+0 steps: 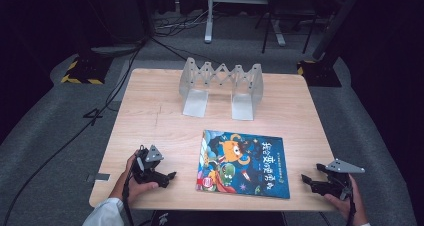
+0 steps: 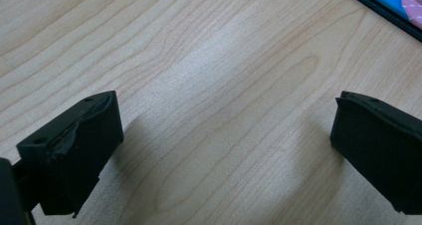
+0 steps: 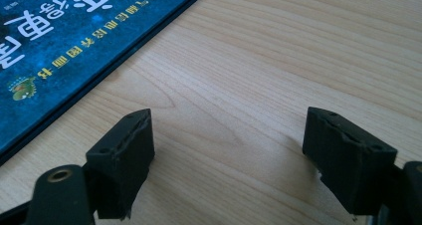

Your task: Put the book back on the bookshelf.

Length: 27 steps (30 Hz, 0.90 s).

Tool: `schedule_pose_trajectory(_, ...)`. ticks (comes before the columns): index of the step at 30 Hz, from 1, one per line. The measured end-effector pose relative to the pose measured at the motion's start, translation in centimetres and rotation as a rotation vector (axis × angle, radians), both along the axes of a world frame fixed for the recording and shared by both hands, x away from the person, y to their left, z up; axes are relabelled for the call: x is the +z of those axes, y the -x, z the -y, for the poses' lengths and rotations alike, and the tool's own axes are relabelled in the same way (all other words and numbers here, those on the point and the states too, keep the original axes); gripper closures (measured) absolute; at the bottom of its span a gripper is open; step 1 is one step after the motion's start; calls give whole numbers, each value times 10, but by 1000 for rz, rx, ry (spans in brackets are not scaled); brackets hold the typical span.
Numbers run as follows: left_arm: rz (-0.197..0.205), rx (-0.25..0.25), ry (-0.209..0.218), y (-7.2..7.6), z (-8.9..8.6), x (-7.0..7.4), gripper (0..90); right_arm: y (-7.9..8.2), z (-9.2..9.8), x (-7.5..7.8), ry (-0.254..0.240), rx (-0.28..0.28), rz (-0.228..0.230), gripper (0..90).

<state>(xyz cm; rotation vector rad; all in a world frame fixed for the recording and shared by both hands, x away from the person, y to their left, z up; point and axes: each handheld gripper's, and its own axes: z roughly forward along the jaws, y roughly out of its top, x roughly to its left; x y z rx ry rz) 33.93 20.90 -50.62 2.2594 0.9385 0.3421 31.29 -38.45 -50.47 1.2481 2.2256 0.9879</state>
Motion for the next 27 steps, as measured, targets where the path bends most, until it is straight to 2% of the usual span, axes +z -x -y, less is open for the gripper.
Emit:
schedule_pose_trajectory(12,-1,7,-1,1,0,0,6,0,0,0,3,-1,3,207)
schedule_pose_trajectory(22,-16,5,-1,-3,5,1,6,2,-5,1,11,68,7,234)
schedule_pose_trajectory(25,-4,-15,7,-4,7,2,60,2,-7,2,26,87,6,235)
schedule_pose_trajectory(26,-5,-12,13,-5,7,2,71,3,-10,4,25,89,-9,235)
schedule_pose_trajectory(27,0,-9,17,-6,8,3,97,4,-11,4,-10,101,-28,226)
